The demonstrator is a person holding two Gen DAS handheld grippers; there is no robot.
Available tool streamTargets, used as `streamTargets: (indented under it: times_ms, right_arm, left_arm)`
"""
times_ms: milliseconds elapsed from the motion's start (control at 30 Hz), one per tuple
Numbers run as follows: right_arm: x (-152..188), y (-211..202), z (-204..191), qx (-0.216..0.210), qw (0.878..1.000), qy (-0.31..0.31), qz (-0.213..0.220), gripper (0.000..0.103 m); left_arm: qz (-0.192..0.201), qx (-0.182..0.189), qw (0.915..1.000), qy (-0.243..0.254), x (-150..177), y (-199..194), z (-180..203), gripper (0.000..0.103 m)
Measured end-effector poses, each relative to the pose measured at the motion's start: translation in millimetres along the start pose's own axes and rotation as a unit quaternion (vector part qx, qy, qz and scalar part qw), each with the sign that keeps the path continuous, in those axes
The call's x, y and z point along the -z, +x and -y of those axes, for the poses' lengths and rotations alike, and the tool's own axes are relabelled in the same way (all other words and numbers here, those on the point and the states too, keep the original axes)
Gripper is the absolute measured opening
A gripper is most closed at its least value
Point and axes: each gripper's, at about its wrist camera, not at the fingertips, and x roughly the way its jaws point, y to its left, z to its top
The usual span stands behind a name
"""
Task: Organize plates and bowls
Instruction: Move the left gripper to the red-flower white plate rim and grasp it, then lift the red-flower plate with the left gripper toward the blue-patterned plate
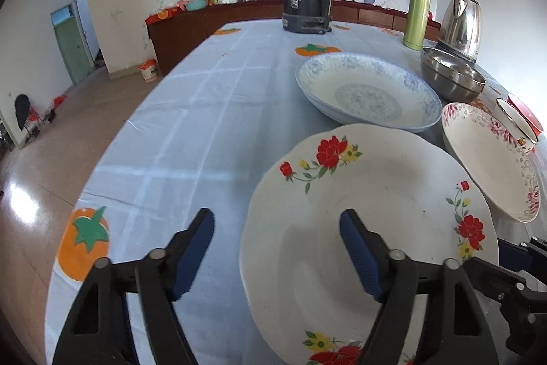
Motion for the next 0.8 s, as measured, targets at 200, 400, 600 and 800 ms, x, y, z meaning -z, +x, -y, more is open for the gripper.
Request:
streamTargets:
  times_ms: [200, 400, 600, 800]
  right_arm:
    - [-3.5, 8.1, -5.7, 0.013, 1.0, -0.02, 0.0, 0.027]
    - [-6.0, 14.0, -3.0, -0.002, 1.0, -0.013, -0.007, 0.026]
    - [-6.6, 9.2, -5.2, -0.008, 1.0, -0.019, 0.008, 0.026]
    - [-7.8, 7.1, -9.4, -0.01, 0.999, -0.033, 0.02, 0.026]
  left_arm:
    - [-0.009, 0.025, 0.9996, -0.008, -0.8, 4.6, -0.2, 0.052]
    - [-0.008, 0.028, 0.9995, -0.011, -1.2, 4.5, -1.5, 0.052]
    - [0.003, 0.029, 0.9995, -0.016, 3.6, -3.6, -5.4, 0.052]
    - [0.01, 0.028, 0.9992, -0.029, 4.6, -6.8, -10.3, 0.052]
